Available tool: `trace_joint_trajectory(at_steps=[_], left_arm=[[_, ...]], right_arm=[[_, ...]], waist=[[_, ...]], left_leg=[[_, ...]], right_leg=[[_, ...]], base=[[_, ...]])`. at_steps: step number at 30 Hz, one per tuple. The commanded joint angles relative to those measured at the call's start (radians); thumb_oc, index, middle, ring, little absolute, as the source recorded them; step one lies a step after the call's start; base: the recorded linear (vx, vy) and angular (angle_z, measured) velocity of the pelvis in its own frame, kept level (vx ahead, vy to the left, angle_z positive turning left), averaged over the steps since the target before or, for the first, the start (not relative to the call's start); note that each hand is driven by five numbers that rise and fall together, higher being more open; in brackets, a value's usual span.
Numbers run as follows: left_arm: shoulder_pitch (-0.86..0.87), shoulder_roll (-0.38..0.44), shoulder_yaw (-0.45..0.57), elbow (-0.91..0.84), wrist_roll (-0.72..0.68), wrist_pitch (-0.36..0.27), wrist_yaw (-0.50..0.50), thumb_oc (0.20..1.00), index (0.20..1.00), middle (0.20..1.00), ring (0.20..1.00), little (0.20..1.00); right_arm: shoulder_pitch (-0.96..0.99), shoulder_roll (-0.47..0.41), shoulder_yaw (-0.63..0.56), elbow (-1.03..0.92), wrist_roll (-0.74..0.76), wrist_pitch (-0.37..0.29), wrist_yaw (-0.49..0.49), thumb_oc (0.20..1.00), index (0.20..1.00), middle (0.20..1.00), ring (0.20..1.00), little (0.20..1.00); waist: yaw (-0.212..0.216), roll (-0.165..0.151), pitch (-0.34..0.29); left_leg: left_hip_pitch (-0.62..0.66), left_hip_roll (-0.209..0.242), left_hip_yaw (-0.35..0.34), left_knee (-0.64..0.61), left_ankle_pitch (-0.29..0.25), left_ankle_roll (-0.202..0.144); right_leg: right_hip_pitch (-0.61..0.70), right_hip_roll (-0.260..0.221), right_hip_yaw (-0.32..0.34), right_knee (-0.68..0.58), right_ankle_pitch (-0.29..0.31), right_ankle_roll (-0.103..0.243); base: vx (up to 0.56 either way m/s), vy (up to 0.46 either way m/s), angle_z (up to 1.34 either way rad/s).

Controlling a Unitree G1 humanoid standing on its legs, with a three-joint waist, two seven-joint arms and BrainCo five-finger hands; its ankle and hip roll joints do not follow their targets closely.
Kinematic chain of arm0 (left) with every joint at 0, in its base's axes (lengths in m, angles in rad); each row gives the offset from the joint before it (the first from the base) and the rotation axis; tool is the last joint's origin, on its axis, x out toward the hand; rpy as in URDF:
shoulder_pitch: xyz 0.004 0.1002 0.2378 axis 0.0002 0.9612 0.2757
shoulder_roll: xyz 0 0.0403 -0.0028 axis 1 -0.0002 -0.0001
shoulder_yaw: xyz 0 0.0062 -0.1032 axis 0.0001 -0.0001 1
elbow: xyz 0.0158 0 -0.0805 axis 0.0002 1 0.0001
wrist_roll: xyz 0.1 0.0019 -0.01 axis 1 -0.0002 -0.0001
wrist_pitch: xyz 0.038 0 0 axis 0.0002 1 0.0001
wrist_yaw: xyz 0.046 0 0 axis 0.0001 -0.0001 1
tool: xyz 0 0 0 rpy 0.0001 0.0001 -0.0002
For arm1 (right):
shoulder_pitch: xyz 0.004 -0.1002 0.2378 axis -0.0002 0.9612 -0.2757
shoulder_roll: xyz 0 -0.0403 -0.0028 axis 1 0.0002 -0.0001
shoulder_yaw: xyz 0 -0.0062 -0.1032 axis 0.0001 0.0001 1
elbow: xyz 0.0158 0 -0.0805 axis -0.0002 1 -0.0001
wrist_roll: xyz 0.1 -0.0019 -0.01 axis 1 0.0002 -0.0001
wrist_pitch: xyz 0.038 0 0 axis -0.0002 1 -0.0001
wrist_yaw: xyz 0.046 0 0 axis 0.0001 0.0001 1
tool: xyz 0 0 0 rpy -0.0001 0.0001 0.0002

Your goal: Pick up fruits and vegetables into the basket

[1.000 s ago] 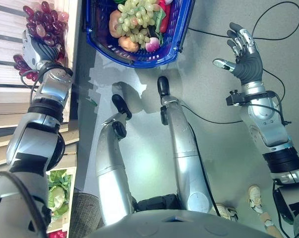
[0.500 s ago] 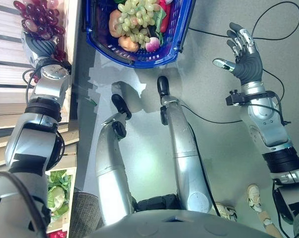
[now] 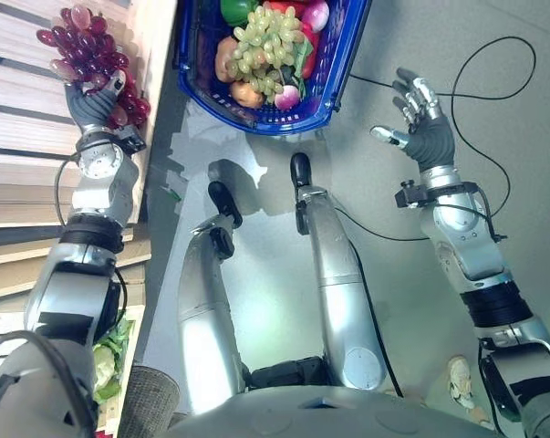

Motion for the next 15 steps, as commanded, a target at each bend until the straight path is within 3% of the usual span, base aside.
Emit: trace_joint_trajectory(at_steps=[1, 6, 15], left_arm=[[0.037, -0.073, -0.018, -0.112, -0.002, -0.09, -0.105, 0.2, 0.2, 0.2, 0.2, 0.2], [0.097, -0.07, 0.006, -0.2, 0.031, -0.118, -0.161, 0.2, 0.2, 0.2, 0.2, 0.2], [0.217, -0.041, 0.028, -0.377, 0.166, -0.152, -0.194, 0.2, 0.2, 0.2, 0.2, 0.2]], right_arm=[[0.052, -0.002, -0.025, -0.09, -0.052, 0.018, 0.036, 1.0, 1.0, 1.0, 1.0, 1.0], [0.074, -0.001, -0.022, -0.103, -0.06, 0.03, 0.086, 1.0, 1.0, 1.0, 1.0, 1.0], [0.112, 0.037, -0.03, -0.187, 0.118, 0.026, 0.277, 1.0, 1.0, 1.0, 1.0, 1.0]], waist=[[0.015, -0.018, -0.042], [0.025, -0.014, -0.042], [0.046, -0.003, -0.042]], left_leg=[[0.082, -0.042, 0.063, -0.07, -0.052, 0.041], [0.149, -0.048, 0.069, -0.09, -0.053, 0.042], [0.277, -0.055, 0.071, -0.127, -0.051, 0.039]], right_leg=[[0.06, 0.066, -0.017, -0.033, -0.024, 0.045], [0.131, 0.064, -0.024, -0.053, -0.028, 0.043], [0.262, 0.054, -0.035, -0.1, -0.031, 0.04]], base=[[-0.02, 0.023, 0.07], [0.0, 0.003, 0.01], [0.0, 0.0, 0.0]])
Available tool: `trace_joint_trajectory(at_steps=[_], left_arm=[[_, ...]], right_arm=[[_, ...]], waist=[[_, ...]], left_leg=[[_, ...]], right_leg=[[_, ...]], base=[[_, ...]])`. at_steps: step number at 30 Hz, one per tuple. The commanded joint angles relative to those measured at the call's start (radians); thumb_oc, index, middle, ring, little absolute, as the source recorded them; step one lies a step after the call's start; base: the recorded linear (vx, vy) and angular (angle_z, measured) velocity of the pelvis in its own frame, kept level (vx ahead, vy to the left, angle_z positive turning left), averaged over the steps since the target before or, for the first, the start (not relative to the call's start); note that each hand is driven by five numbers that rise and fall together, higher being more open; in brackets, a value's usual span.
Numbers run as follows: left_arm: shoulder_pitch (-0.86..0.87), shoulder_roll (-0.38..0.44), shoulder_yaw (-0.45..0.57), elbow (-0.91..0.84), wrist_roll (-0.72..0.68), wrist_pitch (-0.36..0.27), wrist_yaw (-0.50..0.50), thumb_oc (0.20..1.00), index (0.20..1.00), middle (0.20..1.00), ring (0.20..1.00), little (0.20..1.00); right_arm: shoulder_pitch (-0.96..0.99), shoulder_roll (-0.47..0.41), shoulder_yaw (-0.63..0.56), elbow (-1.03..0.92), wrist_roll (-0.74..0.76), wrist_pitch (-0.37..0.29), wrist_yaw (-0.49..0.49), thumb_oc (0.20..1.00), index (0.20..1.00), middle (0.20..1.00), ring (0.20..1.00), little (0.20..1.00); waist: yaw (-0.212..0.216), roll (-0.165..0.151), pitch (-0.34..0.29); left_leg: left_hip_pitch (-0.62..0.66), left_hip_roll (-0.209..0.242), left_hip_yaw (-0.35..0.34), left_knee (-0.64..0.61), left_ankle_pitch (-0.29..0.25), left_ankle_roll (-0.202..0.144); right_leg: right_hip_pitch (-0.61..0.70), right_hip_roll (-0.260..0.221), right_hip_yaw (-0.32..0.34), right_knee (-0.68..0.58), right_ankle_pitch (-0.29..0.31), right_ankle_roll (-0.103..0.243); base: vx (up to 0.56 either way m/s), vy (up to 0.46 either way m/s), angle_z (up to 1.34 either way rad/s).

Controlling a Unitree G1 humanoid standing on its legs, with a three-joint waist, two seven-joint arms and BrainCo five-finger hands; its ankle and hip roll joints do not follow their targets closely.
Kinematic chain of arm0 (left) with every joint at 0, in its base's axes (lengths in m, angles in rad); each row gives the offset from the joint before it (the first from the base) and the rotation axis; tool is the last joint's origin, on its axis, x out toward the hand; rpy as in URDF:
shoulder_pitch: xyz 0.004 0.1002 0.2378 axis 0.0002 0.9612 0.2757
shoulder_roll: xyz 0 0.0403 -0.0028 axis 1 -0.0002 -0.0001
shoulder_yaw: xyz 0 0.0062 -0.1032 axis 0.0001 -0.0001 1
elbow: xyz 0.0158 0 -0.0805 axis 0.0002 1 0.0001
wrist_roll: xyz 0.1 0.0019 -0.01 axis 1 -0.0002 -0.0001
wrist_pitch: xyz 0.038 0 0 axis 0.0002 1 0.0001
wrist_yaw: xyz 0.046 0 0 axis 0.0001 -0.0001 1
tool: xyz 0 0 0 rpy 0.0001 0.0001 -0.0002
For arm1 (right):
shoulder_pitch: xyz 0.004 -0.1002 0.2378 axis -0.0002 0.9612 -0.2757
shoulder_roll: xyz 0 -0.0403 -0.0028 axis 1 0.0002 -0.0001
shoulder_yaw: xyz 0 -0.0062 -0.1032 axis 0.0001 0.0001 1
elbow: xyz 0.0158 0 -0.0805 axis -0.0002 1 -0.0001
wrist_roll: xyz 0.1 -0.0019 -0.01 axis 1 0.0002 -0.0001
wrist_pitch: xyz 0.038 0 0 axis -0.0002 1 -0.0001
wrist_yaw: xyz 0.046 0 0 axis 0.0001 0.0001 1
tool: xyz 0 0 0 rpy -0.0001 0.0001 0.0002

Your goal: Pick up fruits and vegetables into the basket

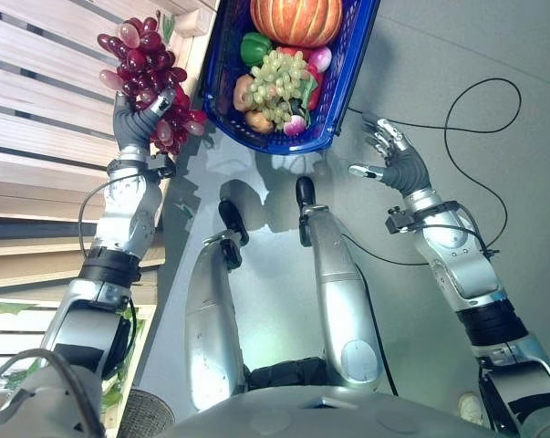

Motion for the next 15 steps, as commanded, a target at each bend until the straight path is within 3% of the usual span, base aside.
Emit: trace_joint_trajectory(at_steps=[1, 6, 7, 15], left_arm=[[0.026, 0.013, 0.028, -0.109, 0.09, -0.097, -0.015, 0.2, 0.2, 0.2, 0.2, 0.2], [0.07, 0.019, 0.021, -0.182, 0.19, -0.115, 0.007, 0.2, 0.2, 0.2, 0.2, 0.2], [0.065, 0.022, 0.02, -0.196, 0.216, -0.117, 0.014, 0.2, 0.2, 0.2, 0.2, 0.2], [0.059, 0.01, -0.03, -0.27, 0.337, -0.137, 0.057, 0.2, 0.2, 0.2, 0.2, 0.2]], right_arm=[[0.034, 0.013, -0.025, -0.116, 0.09, -0.049, 0.101, 1.0, 1.0, 1.0, 1.0, 1.0], [-0.017, 0.037, 0.007, -0.172, 0.171, -0.054, 0.16, 1.0, 1.0, 1.0, 1.0, 1.0], [-0.041, 0.048, 0.015, -0.186, 0.186, -0.05, 0.164, 1.0, 1.0, 1.0, 1.0, 1.0], [-0.172, 0.144, 0.123, -0.224, 0.208, -0.008, 0.084, 1.0, 1.0, 1.0, 1.0, 1.0]], waist=[[0.029, 0.002, -0.044], [0.053, 0.009, -0.044], [0.058, 0.008, -0.044], [0.117, 0.0, -0.044]], left_leg=[[0.101, -0.05, 0.07, -0.061, -0.062, 0.045], [0.173, -0.058, 0.059, -0.083, -0.058, 0.04], [0.166, -0.059, 0.066, -0.096, -0.027, 0.045], [0.262, -0.078, 0.035, -0.114, -0.026, 0.047]], right_leg=[[0.091, 0.051, -0.03, -0.053, -0.031, 0.038], [0.175, 0.047, -0.039, -0.084, -0.036, 0.033], [0.171, 0.044, -0.045, -0.103, -0.006, 0.025], [0.299, 0.021, -0.094, -0.146, -0.007, 0.016]], base=[[0.0, 0.0, 0.0], [-0.02, -0.006, 0.02], [-0.1, -0.031, 0.06], [-0.03, -0.042, 0.12]])
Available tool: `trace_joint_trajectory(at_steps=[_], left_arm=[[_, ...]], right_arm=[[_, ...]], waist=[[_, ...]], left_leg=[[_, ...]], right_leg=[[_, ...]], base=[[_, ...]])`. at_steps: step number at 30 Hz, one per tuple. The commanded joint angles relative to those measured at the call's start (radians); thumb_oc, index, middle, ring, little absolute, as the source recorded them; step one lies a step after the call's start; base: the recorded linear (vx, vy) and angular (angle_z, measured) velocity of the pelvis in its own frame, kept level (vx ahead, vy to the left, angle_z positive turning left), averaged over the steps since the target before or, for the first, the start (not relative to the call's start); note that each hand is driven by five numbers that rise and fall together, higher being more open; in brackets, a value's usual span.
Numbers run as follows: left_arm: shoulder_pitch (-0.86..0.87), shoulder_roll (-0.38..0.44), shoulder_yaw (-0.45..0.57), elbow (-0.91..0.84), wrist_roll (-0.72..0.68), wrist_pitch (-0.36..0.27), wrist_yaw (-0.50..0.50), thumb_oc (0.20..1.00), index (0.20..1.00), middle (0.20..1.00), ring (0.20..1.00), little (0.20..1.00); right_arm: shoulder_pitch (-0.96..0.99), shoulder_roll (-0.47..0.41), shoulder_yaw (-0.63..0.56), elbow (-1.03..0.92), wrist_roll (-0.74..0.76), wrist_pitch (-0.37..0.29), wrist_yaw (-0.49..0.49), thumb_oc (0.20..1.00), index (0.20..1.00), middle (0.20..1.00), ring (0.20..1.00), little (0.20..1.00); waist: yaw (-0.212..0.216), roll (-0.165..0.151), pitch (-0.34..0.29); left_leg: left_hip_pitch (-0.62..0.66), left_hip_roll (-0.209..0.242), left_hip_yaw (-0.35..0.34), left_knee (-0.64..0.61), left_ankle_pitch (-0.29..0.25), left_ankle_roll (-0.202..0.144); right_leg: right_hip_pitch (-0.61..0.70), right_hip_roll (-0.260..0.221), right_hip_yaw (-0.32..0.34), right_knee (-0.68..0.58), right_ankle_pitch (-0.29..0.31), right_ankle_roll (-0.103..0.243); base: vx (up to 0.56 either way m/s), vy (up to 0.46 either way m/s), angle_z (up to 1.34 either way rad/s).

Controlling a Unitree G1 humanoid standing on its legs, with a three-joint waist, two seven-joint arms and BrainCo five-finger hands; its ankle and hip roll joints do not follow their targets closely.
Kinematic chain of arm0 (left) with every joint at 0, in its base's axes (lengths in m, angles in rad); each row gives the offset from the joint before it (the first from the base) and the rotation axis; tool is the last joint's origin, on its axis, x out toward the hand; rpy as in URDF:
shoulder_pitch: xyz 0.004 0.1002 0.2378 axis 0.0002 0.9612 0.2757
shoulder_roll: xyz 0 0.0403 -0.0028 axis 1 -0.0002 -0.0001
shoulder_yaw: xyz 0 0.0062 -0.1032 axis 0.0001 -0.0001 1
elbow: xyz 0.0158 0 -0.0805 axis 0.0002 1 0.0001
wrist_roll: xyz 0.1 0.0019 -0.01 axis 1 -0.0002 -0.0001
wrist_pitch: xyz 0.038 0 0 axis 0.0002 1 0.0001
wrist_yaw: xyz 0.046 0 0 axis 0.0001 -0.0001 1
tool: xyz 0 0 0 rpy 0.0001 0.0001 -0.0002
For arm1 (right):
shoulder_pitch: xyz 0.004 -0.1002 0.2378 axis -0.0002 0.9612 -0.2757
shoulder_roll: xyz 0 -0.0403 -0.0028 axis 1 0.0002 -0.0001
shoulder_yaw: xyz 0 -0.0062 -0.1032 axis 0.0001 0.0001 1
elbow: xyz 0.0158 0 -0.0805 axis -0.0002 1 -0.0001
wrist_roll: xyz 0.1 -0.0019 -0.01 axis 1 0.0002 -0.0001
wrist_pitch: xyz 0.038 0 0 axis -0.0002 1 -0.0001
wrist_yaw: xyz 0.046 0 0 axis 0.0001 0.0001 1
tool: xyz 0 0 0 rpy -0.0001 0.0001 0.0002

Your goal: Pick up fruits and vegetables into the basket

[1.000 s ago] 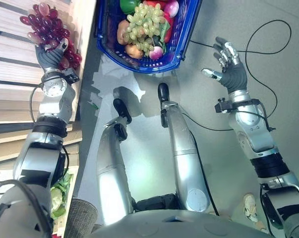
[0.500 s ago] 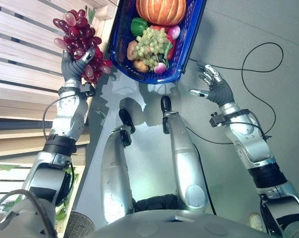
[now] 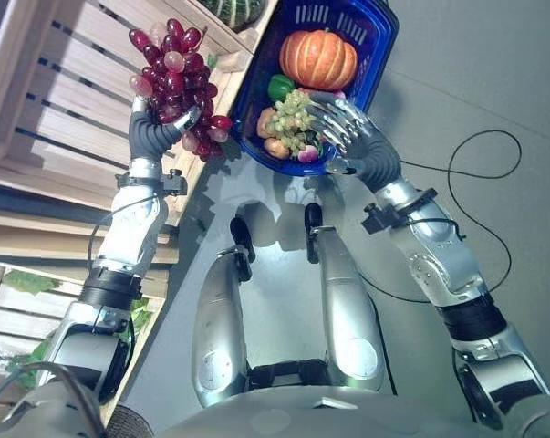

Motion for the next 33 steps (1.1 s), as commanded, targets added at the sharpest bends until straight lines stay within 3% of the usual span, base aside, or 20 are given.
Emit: trace_joint_trajectory(at_steps=[1, 11, 16, 19, 22, 26, 33], left_arm=[[-0.025, 0.017, -0.026, -0.12, 0.063, -0.113, 0.022, 0.2, 0.2, 0.2, 0.2, 0.2], [-0.049, -0.018, -0.134, -0.124, 0.124, -0.104, 0.061, 0.2, 0.2, 0.2, 0.2, 0.2], [-0.056, -0.041, -0.183, -0.11, 0.204, -0.114, 0.139, 0.2, 0.2, 0.2, 0.2, 0.2], [-0.062, -0.046, -0.209, -0.114, 0.326, -0.105, 0.215, 0.2, 0.2, 0.2, 0.2, 0.2], [-0.065, -0.047, -0.222, -0.123, 0.379, -0.086, 0.262, 0.2, 0.2, 0.2, 0.2, 0.2], [-0.077, -0.033, -0.237, -0.137, 0.555, -0.044, 0.371, 0.2, 0.2, 0.2, 0.2, 0.2], [-0.099, -0.008, -0.268, -0.146, 0.677, 0.019, 0.396, 0.2, 0.2, 0.2, 0.2, 0.2]], right_arm=[[-0.046, 0.05, 0.019, -0.109, 0.03, -0.004, -0.039, 1.0, 1.0, 1.0, 1.0, 1.0], [-0.14, 0.122, 0.139, -0.021, 0.106, 0.07, -0.205, 1.0, 1.0, 1.0, 1.0, 1.0], [-0.133, 0.144, 0.161, 0.072, 0.127, 0.012, -0.278, 1.0, 1.0, 1.0, 1.0, 1.0], [-0.117, 0.149, 0.153, 0.132, 0.122, -0.03, -0.314, 1.0, 1.0, 1.0, 1.0, 1.0], [-0.099, 0.142, 0.146, 0.162, 0.116, -0.054, -0.329, 1.0, 1.0, 1.0, 1.0, 1.0], [-0.077, 0.135, 0.13, 0.182, 0.133, -0.084, -0.323, 1.0, 1.0, 1.0, 1.0, 1.0], [-0.081, 0.129, 0.138, 0.171, 0.178, -0.083, -0.212, 1.0, 1.0, 1.0, 1.0, 1.0]], waist=[[0.018, -0.004, -0.045], [0.07, -0.03, -0.045], [0.081, -0.039, -0.045], [0.083, -0.043, -0.045], [0.081, -0.047, -0.045], [0.078, -0.051, -0.045], [0.08, -0.054, -0.045]], left_leg=[[0.059, -0.071, 0.064, 0.016, -0.088, 0.071], [0.146, -0.076, 0.039, -0.011, -0.08, 0.081], [0.175, -0.08, 0.035, -0.027, -0.076, 0.083], [0.188, -0.082, 0.035, -0.034, -0.079, 0.084], [0.197, -0.083, 0.037, -0.041, -0.079, 0.085], [0.211, -0.083, 0.042, -0.044, -0.086, 0.086], [0.228, -0.084, 0.043, -0.045, -0.09, 0.086]], right_leg=[[0.101, 0.021, -0.047, -0.072, -0.008, 0.024], [0.21, 0.011, -0.087, -0.115, 0.005, 0.024], [0.246, 0.008, -0.095, -0.141, 0.016, 0.025], [0.262, 0.005, -0.1, -0.156, 0.021, 0.029], [0.273, 0.004, -0.1, -0.168, 0.027, 0.032], [0.289, 0.002, -0.098, -0.177, 0.028, 0.036], [0.31, -0.003, -0.099, -0.184, 0.029, 0.04]], base=[[0.0, -0.044, 0.18], [0.0, -0.044, 0.13], [0.01, -0.008, 0.05], [0.0, -0.003, 0.13], [0.01, 0.014, 0.05], [0.0, 0.0, 0.0], [0.01, 0.002, 0.02]])
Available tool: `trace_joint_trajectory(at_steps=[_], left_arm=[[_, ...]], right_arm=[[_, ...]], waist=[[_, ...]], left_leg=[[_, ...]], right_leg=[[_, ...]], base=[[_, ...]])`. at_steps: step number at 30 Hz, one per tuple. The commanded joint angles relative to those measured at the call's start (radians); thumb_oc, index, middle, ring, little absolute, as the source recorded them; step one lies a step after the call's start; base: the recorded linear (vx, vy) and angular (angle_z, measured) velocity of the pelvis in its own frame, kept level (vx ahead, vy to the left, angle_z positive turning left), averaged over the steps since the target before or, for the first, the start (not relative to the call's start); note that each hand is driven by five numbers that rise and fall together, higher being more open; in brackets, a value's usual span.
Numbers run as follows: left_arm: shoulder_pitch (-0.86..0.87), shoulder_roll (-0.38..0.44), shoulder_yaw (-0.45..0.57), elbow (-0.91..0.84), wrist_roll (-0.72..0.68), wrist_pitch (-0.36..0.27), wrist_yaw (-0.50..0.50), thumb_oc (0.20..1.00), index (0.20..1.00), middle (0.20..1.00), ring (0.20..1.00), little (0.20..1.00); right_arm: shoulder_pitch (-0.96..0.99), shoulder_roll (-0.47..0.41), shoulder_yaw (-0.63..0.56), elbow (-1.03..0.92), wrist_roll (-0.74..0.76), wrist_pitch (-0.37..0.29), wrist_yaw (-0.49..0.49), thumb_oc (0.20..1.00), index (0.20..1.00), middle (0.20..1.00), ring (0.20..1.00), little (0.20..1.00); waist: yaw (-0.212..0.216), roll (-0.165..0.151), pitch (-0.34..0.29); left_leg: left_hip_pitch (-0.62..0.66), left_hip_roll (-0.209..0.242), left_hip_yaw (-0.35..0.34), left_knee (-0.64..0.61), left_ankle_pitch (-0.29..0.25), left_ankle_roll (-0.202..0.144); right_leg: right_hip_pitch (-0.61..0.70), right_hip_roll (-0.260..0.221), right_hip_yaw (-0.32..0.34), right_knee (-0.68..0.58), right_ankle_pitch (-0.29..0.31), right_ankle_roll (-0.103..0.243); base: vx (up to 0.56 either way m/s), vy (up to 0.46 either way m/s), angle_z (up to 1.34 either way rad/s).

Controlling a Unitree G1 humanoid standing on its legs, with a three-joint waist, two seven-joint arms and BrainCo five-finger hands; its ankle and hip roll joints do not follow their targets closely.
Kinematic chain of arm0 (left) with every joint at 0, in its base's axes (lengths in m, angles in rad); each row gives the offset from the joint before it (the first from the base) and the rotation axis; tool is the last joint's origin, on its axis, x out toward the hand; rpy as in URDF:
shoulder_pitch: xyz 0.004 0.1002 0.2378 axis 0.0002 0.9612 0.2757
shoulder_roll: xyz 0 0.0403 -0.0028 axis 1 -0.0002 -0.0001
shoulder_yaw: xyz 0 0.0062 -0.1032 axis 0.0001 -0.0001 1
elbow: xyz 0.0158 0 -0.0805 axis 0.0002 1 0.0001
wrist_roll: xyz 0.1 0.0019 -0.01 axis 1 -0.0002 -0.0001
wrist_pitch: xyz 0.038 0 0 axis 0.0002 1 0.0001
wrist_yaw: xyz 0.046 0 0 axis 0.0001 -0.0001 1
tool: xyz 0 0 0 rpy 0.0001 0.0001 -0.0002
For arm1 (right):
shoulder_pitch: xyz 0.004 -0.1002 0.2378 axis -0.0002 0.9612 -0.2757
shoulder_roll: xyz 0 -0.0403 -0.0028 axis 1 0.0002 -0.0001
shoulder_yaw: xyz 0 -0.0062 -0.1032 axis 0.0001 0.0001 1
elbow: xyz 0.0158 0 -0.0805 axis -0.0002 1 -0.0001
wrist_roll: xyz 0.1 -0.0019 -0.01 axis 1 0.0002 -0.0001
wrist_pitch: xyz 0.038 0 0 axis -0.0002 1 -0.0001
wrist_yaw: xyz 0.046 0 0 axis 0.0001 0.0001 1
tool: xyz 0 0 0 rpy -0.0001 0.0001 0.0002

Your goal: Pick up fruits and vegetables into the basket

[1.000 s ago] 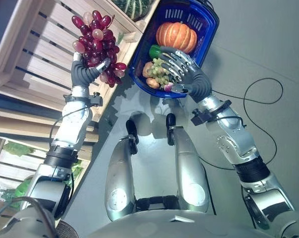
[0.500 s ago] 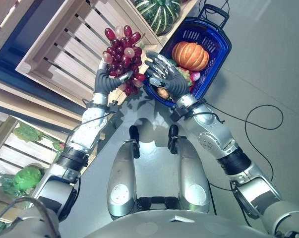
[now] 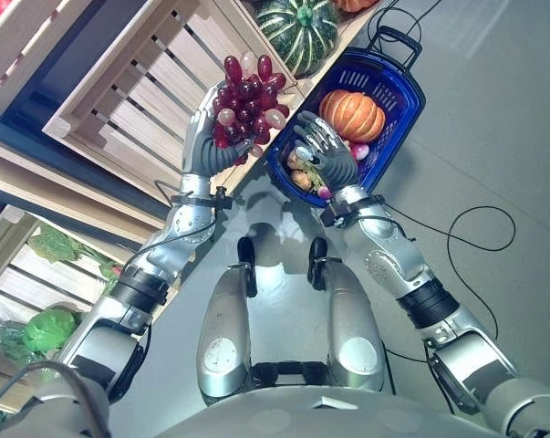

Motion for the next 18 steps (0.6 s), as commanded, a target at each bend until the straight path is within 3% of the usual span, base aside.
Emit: trace_joint_trajectory(at_steps=[1, 3, 10, 18], left_arm=[[-0.051, 0.033, -0.031, -0.144, 0.057, -0.025, 0.036, 0.2, 0.2, 0.2, 0.2, 0.2], [-0.049, 0.033, -0.04, -0.142, 0.057, -0.021, 0.026, 0.2, 0.2, 0.2, 0.2, 0.2], [-0.047, 0.034, -0.078, -0.118, 0.1, -0.024, 0.042, 0.2, 0.2, 0.2, 0.2, 0.2], [-0.054, 0.028, -0.115, -0.107, 0.177, -0.019, 0.067, 0.2, 0.2, 0.2, 0.2, 0.2]], right_arm=[[-0.024, 0.03, -0.018, -0.081, 0.048, -0.07, 0.1, 1.0, 1.0, 1.0, 1.0, 1.0], [-0.027, 0.03, -0.006, -0.101, 0.063, -0.069, 0.16, 1.0, 1.0, 1.0, 1.0, 1.0], [-0.045, 0.038, 0.03, -0.121, 0.096, -0.071, 0.231, 1.0, 1.0, 1.0, 1.0, 1.0], [-0.048, 0.047, 0.042, -0.085, 0.097, -0.143, 0.223, 1.0, 1.0, 1.0, 1.0, 1.0]], waist=[[-0.001, -0.035, -0.048], [0.003, -0.036, -0.048], [0.015, -0.039, -0.048], [0.022, -0.039, -0.048]], left_leg=[[0.051, -0.06, 0.108, 0.027, -0.106, 0.078], [0.051, -0.06, 0.106, 0.03, -0.107, 0.078], [0.048, -0.059, 0.102, 0.035, -0.111, 0.08], [0.051, -0.062, 0.096, 0.034, -0.113, 0.079]], right_leg=[[0.067, 0.024, -0.007, -0.083, 0.032, 0.036], [0.068, 0.023, -0.008, -0.081, 0.032, 0.037], [0.066, 0.017, -0.015, -0.078, 0.034, 0.04], [0.071, 0.011, -0.022, -0.079, 0.035, 0.042]], base=[[0.0, 0.0, 0.0], [0.0, 0.0, 0.0], [0.0, 0.0, 0.0], [0.0, 0.001, 0.02]])
